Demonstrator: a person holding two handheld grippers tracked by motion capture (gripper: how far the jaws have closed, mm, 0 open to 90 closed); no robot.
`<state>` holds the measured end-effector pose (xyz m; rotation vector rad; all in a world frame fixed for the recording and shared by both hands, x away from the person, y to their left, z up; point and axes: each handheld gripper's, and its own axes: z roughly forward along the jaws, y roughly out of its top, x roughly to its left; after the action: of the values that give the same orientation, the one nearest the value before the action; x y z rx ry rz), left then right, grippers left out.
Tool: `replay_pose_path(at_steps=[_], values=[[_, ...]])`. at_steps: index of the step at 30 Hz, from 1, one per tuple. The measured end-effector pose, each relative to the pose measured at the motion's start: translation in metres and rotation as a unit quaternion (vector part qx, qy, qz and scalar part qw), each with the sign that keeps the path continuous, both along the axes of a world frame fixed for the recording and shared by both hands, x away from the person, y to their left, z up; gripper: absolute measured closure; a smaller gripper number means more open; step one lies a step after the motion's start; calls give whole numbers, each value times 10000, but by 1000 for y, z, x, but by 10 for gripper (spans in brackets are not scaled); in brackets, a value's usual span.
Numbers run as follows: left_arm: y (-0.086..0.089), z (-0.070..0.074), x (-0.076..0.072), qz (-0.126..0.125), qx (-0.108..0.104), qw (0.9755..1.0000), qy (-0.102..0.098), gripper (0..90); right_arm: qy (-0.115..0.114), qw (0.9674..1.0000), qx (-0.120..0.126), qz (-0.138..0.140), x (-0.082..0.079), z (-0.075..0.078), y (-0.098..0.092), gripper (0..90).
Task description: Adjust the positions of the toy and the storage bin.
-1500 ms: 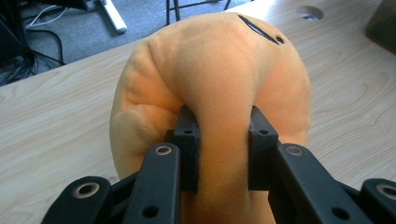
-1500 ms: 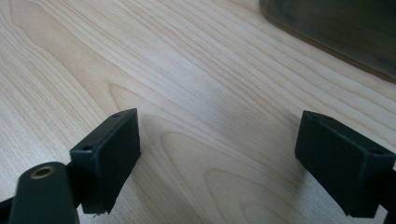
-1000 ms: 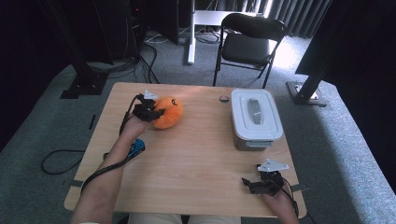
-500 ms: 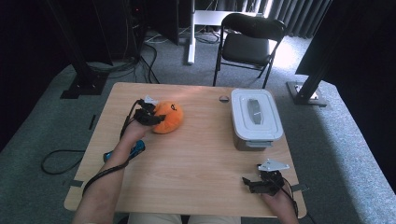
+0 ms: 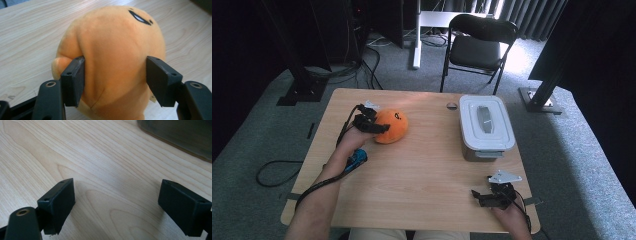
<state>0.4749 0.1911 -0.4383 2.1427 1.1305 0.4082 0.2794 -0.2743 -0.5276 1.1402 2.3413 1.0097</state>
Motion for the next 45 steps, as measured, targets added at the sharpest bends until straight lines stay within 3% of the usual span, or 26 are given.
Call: replay_pose_path(at_steps=[8, 13, 17, 20, 31, 37, 45], values=[[10, 16, -11, -85, -46, 10000, -3, 237, -1, 10000, -1, 2, 0, 0, 0, 135], [22, 17, -20, -101, -101, 9999, 9, 190, -2, 10000, -1, 2, 0, 0, 0, 135], [32, 14, -29, -134, -102, 9998, 57, 157, -2, 10000, -1, 2, 0, 0, 0, 135], [39, 11, -36, -160, 23, 9998, 113, 116, 0, 10000, 0, 0, 0, 0, 0, 135], [66, 4, -55, 83, 213, 9997, 123, 34, 1, 10000, -1, 0, 0, 0, 0, 135], [76, -1, -62, 162, 287, 9994, 80, 33, 1, 10000, 3, -1, 0, 0, 0, 135], [90, -21, -75, 141, 465, 9985, 248, 33, 1, 10000, 2, -1, 0, 0, 0, 135]])
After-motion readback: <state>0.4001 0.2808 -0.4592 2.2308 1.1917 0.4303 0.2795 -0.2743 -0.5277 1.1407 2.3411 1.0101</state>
